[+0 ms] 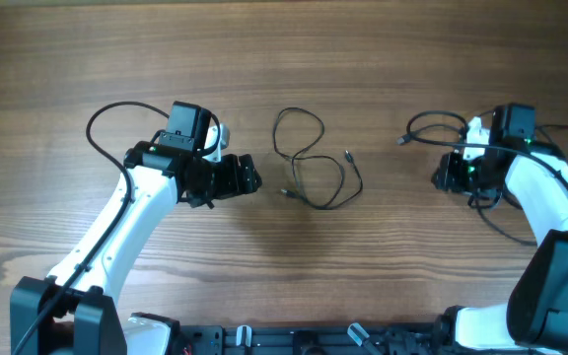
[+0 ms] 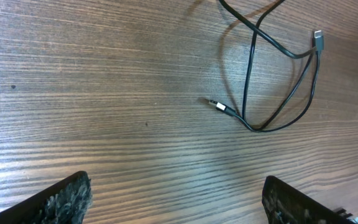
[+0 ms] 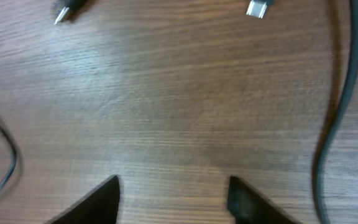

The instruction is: Untangle cables

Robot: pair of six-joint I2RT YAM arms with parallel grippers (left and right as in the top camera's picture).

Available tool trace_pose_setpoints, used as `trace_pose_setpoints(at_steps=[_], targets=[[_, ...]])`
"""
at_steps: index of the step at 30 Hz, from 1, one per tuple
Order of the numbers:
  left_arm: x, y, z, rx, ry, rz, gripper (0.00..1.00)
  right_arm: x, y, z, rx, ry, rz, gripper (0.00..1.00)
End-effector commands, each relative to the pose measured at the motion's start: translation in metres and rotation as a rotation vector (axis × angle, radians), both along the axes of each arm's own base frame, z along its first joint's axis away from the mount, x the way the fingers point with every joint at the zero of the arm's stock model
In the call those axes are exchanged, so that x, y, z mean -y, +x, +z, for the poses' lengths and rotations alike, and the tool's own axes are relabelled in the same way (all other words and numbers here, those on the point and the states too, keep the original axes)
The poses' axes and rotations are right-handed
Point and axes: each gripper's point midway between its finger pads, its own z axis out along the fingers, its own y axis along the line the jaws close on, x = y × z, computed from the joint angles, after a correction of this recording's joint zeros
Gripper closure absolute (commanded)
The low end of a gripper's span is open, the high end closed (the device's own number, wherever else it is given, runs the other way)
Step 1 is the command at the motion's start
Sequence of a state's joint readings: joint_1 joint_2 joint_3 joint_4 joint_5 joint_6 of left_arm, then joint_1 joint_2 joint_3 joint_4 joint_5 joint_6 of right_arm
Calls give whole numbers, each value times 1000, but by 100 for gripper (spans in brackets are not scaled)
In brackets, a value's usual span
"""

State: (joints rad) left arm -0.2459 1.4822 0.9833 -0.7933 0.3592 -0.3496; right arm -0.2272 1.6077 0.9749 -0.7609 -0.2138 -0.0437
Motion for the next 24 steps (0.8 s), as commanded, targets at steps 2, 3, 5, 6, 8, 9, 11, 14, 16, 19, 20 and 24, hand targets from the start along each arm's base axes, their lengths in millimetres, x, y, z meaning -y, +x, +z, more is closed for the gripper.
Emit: trace_pose_setpoints(at_steps=[2, 3, 5, 6, 8, 9, 11, 14, 16, 19, 20, 24], targets=[[-2, -2, -3, -10, 16, -2, 10, -8, 61, 74, 227, 25, 169, 25], [-3, -3, -3, -15, 18, -2, 11, -5, 73, 92, 266, 7, 166, 25], [-3, -6, -4, -25, 20, -2, 11, -1, 83, 107, 262, -3, 170, 30], [-4, -7, -4, -31, 22, -2, 12, 0, 86, 109, 211, 2, 192, 31], [-4, -7, -4, -31, 22, -2, 11, 1, 88, 100, 86, 44, 178, 31], [-4, -7, -5, -32, 22, -2, 11, 1, 91, 95, 32, 70, 130, 31], [-4, -7, -5, -33, 22, -2, 12, 2, 96, 87, -7, 100, 32, 31], [-4, -7, -5, -33, 22, -2, 11, 10, 101, 80, -45, 92, -152, 33], [-4, -7, -4, -31, 22, -2, 11, 17, 97, 77, -86, 77, -302, 33], [-4, -8, -5, -36, 23, -2, 11, -4, 111, 85, -87, 253, -480, 0], [-4, -9, -5, -40, 24, -2, 12, -14, 111, 89, -129, 336, -575, 0], [-4, -10, -5, -45, 25, -2, 11, -31, 104, 91, -177, 388, -565, 0]])
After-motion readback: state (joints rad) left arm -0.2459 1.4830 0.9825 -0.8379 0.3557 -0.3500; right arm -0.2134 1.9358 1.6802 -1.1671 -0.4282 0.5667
